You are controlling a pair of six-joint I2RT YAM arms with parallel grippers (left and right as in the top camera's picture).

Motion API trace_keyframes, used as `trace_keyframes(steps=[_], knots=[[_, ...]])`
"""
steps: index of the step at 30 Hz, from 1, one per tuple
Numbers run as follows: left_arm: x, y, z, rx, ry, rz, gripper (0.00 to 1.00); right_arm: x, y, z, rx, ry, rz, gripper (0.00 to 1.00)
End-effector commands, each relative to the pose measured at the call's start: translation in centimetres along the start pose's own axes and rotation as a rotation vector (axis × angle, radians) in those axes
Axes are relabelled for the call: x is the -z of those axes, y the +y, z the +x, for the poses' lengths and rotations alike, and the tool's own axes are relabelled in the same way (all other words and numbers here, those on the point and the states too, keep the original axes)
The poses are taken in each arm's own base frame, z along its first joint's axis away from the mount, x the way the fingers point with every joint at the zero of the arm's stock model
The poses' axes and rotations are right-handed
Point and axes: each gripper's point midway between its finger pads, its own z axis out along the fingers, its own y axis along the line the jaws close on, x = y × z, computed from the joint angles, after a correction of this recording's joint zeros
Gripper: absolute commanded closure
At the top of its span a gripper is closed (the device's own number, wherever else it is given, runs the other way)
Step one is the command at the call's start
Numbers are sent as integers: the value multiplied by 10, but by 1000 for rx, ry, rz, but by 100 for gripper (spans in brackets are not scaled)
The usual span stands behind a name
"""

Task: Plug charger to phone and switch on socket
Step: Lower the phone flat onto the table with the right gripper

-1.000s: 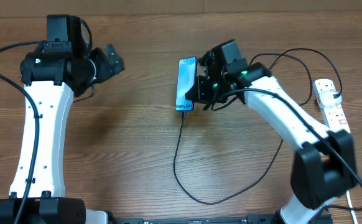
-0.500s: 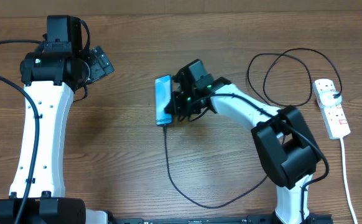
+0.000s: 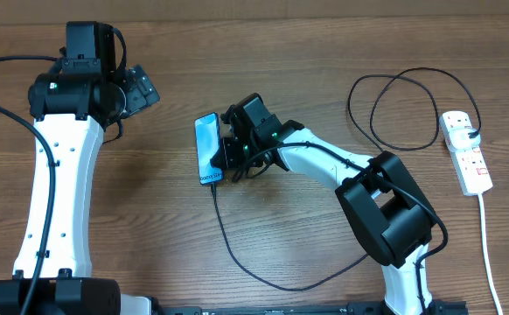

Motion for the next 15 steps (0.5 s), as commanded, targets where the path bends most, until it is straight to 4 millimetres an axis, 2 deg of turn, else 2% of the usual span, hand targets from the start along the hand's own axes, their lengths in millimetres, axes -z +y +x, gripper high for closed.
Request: trace_keyframes(steps=[1, 13, 15], knots=[[6, 2, -4, -5, -25, -5, 0, -8, -25, -3, -78, -26, 84, 94], [6, 2, -4, -5, -25, -6, 0, -11, -24, -15, -57, -70, 65, 90], [6, 2, -4, -5, -25, -5, 0, -12, -24, -15, -57, -69, 66, 84]])
